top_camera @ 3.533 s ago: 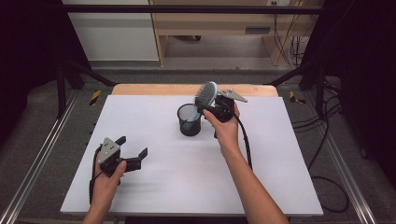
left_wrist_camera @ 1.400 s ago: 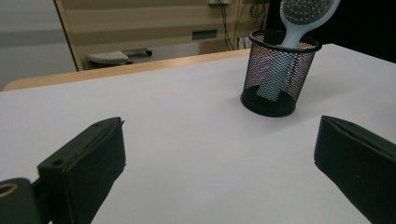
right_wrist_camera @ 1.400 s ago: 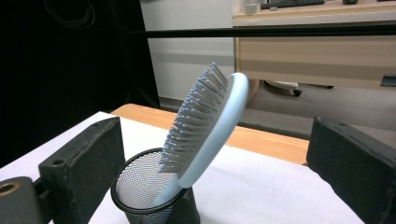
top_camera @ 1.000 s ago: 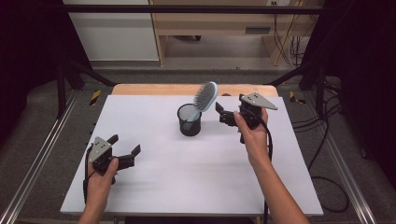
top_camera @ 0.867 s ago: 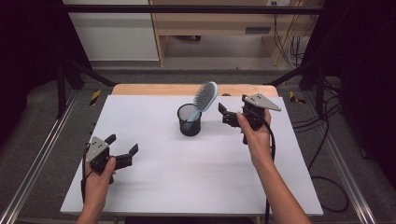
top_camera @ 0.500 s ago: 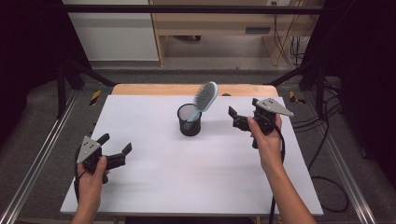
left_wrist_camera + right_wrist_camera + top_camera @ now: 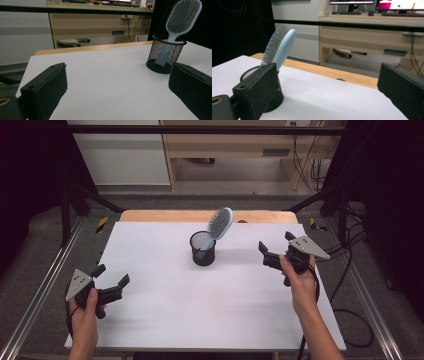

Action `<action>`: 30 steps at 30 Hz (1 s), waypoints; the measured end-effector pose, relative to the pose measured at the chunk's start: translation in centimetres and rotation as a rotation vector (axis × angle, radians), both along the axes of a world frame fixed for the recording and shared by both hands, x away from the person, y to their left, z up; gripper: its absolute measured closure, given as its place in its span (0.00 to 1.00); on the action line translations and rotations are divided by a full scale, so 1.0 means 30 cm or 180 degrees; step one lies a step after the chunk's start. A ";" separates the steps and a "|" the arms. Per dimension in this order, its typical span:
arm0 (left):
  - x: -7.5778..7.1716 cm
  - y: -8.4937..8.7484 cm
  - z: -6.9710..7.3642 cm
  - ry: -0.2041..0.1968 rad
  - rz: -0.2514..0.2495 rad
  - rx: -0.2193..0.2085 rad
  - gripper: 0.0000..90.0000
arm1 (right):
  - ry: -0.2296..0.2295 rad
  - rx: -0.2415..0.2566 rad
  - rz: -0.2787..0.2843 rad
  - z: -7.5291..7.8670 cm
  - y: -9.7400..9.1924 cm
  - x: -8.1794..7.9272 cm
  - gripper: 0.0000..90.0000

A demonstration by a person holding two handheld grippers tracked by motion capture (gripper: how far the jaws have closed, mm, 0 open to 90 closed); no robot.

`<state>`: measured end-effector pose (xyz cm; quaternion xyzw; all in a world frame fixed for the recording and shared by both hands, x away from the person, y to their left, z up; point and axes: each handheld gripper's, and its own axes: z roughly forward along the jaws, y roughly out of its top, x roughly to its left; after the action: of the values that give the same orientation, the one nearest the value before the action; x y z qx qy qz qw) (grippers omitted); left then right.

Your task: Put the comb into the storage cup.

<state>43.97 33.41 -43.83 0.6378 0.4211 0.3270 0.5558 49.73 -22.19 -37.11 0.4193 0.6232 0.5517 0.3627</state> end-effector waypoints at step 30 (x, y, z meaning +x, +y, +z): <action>-0.065 0.007 0.010 -0.0144 -0.0066 -0.0079 0.02 | -0.0042 -0.0040 -0.0118 -0.140 -0.179 -0.163 0.04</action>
<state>42.01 33.63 -43.51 0.6277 0.4058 0.3304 0.5764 44.85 -27.57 -41.30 0.4248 0.6163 0.5437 0.3795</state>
